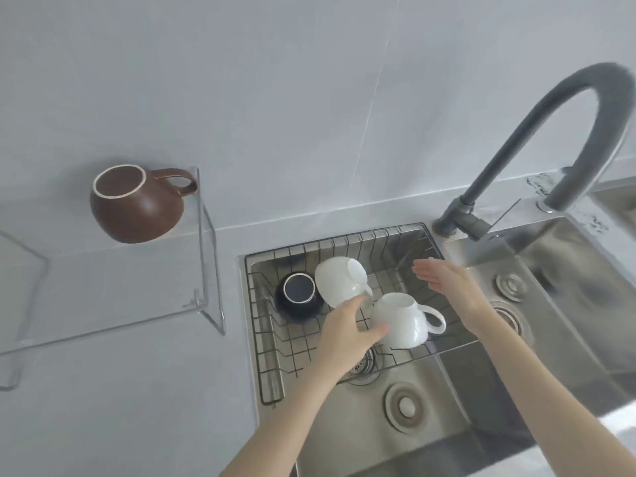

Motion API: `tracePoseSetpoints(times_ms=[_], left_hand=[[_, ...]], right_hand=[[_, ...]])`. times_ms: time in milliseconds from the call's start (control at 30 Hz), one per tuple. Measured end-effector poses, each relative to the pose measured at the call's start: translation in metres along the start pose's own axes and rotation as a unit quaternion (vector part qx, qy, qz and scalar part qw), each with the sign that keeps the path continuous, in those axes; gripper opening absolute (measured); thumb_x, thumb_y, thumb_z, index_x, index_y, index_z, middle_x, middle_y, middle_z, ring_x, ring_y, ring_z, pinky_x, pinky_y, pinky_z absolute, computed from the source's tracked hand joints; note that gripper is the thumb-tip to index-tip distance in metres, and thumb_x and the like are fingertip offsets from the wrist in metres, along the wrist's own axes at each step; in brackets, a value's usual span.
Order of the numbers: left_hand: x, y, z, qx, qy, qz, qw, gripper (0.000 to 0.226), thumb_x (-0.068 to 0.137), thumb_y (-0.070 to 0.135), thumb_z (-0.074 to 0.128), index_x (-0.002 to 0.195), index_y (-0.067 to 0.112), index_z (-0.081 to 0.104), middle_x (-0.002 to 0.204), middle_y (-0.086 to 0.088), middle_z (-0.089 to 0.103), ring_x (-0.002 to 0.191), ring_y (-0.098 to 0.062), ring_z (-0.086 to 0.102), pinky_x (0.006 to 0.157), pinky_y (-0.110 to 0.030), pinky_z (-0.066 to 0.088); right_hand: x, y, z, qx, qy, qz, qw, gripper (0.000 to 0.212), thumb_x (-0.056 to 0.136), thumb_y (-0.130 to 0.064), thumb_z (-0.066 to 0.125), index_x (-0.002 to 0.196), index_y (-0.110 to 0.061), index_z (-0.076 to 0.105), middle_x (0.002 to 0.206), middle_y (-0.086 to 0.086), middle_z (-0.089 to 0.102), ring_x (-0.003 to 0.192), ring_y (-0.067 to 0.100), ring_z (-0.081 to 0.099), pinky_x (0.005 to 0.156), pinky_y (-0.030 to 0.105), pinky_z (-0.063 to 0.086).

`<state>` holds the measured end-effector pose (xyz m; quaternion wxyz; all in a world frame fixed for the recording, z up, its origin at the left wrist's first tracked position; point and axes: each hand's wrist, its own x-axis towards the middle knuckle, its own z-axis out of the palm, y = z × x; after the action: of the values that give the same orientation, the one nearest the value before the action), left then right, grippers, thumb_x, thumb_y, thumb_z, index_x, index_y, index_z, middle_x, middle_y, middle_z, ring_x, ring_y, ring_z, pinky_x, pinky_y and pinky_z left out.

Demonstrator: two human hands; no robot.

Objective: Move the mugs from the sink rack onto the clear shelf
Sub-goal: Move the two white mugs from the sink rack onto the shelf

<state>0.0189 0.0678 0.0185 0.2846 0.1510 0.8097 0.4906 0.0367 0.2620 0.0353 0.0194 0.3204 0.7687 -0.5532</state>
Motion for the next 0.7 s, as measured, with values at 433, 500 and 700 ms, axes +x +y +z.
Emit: tracePoseSetpoints(times_ms=[433, 500, 700], left_hand=[[0.049, -0.03, 0.065, -0.048, -0.028, -0.106, 0.993, 0.062, 0.06, 0.029, 0.08, 0.115, 0.017, 0.056, 0.11, -0.001, 0.064, 0.103, -0.02, 0.058, 0.085, -0.03, 0.047], [0.049, -0.031, 0.065, -0.048, -0.021, -0.107, 0.993, 0.057, 0.059, 0.028, 0.08, 0.11, 0.016, 0.059, 0.106, 0.0, 0.065, 0.098, -0.018, 0.058, 0.078, -0.025, 0.045], [0.039, -0.014, 0.04, -0.049, 0.006, -0.072, 0.996, 0.054, 0.056, 0.033, 0.081, 0.103, 0.014, 0.063, 0.099, 0.002, 0.068, 0.086, -0.013, 0.06, 0.065, -0.018, 0.045]], right_hand=[[-0.004, 0.067, -0.014, -0.119, -0.002, 0.015, 0.993, 0.019, 0.087, -0.023, 0.054, 0.088, -0.014, 0.071, 0.084, 0.004, 0.069, 0.078, 0.015, 0.058, 0.06, 0.008, 0.042], [-0.005, 0.066, -0.014, -0.112, 0.005, 0.002, 0.994, 0.016, 0.086, -0.022, 0.056, 0.085, -0.016, 0.071, 0.078, 0.0, 0.068, 0.074, 0.013, 0.059, 0.057, 0.002, 0.041], [-0.013, 0.037, -0.015, -0.093, 0.012, -0.05, 0.994, 0.015, 0.085, -0.018, 0.059, 0.073, -0.023, 0.068, 0.07, -0.007, 0.067, 0.066, 0.006, 0.058, 0.055, 0.003, 0.041]])
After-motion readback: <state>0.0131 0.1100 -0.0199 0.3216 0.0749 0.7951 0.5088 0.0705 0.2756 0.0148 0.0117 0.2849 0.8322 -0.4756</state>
